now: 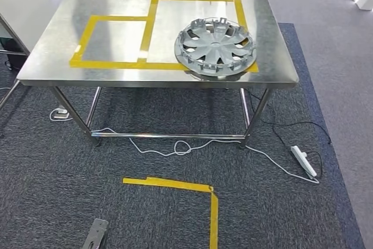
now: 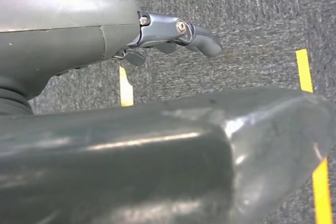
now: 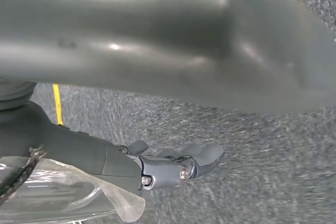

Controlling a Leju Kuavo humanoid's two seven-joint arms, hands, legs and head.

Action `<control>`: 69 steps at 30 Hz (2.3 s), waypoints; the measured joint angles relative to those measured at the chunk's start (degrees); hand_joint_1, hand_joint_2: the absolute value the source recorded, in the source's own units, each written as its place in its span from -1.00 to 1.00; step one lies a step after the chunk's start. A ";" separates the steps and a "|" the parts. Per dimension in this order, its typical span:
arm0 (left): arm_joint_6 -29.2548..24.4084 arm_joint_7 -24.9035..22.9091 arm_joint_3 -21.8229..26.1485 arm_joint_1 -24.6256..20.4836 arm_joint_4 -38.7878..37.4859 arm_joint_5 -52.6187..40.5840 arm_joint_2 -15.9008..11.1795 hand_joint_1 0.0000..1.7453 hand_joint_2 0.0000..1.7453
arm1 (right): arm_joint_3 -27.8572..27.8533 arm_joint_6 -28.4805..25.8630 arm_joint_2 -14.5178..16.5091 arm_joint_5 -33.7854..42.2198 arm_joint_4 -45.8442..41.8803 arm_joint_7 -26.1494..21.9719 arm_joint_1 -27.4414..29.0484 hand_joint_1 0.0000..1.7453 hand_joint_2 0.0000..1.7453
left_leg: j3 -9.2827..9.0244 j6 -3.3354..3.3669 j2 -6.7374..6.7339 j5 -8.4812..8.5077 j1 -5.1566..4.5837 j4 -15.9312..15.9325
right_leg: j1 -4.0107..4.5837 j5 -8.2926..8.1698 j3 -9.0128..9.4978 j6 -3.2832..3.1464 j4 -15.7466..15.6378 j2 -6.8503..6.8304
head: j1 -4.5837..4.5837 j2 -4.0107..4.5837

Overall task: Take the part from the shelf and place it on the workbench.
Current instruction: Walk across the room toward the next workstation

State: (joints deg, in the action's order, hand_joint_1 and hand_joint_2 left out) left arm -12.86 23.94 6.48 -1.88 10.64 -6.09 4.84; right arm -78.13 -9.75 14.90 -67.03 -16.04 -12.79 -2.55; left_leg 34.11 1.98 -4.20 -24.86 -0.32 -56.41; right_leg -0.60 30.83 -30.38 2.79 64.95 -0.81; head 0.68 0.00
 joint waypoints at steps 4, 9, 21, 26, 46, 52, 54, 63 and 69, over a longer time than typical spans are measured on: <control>-0.32 0.24 0.53 -0.26 0.00 0.10 0.00 -1.00 -1.00 | 0.89 -0.09 -0.18 -1.10 0.36 -0.72 -0.11 -1.00 -1.00 | 1.56 -0.99 -0.95 2.49 -0.11 -0.23 | 0.48 1.54 7.24 -1.11 -11.76 -0.63 | -0.01 0.00; -0.46 0.36 1.02 0.38 0.00 0.14 -0.32 -1.00 -1.00 | 1.97 -0.42 -0.19 -2.45 1.00 -1.61 -0.07 -1.00 -1.00 | 4.43 -2.66 3.02 -5.46 0.52 -8.00 | -0.03 -1.17 4.52 -3.07 -11.93 -0.27 | -0.22 0.00; -0.54 0.60 1.53 0.46 -0.01 0.22 -0.41 -1.00 -1.00 | 3.25 -0.12 -0.20 -3.19 1.51 -2.02 -0.06 -1.00 -1.00 | -4.72 -1.79 4.38 -4.80 1.17 -1.54 | -0.26 -3.35 -3.29 -0.51 -6.67 1.00 | -0.30 0.00; -0.70 1.23 2.18 0.36 0.00 0.70 -0.47 -1.00 -1.00 | 3.73 0.28 -0.28 -3.89 1.59 -2.53 -0.02 -1.00 -1.00 | -1.03 0.23 3.61 -1.72 0.60 -1.49 | -0.28 7.18 -6.96 -0.04 6.74 0.90 | 0.08 0.00; -1.33 1.91 4.87 1.23 -0.06 1.41 -0.68 -1.00 -1.00 | 6.55 1.82 -0.69 -6.80 1.90 -4.24 0.30 -1.00 -1.00 | -3.23 -3.55 3.87 -4.13 0.99 -10.29 | 0.63 -5.50 -3.25 -3.25 -8.76 0.26 | -0.28 0.00; -1.34 2.04 5.22 1.31 -0.05 1.45 -0.65 -1.00 -1.00 | 6.95 1.77 -0.63 -7.10 1.90 -4.69 0.69 -1.00 -1.00 | -8.36 -0.84 3.79 -5.95 0.56 0.54 | 0.39 -6.92 -6.05 -1.32 -7.08 0.49 | -0.29 0.00; -1.38 2.05 5.40 1.30 -0.07 1.46 -0.61 -1.00 -1.00 | 7.04 1.79 -0.63 -7.27 1.91 -4.73 0.83 -1.00 -1.00 | -6.59 0.03 3.45 -4.34 0.67 0.63 | 0.24 -1.59 -7.57 -0.78 -3.12 0.68 | -0.15 0.00; -0.87 2.60 5.86 0.86 -0.05 0.78 -0.71 -1.00 -1.00 | 7.96 1.92 -0.63 -8.41 1.85 -5.15 0.70 -1.00 -1.00 | 2.68 -0.94 5.33 3.17 -0.03 -0.30 | 0.55 1.80 6.71 -2.29 -6.86 4.02 | -0.09 0.00; -0.29 3.19 6.01 1.59 -0.06 0.26 -1.14 -1.00 -1.00 | 8.10 2.06 -0.58 -8.94 1.90 -5.15 1.31 -1.00 -1.00 | 4.98 -2.81 5.86 0.52 0.34 -3.89 | 0.54 2.03 7.93 -4.35 -11.93 1.36 | -0.39 0.00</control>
State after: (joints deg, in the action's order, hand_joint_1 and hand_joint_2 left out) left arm -13.15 27.14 12.49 -0.29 10.58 -5.84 3.70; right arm -70.04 -7.69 14.32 -75.96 -14.14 -17.94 -1.23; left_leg 39.09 -0.83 1.66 -24.34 0.02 -60.31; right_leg -0.06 32.86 -22.45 -1.56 53.02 0.55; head 0.29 0.00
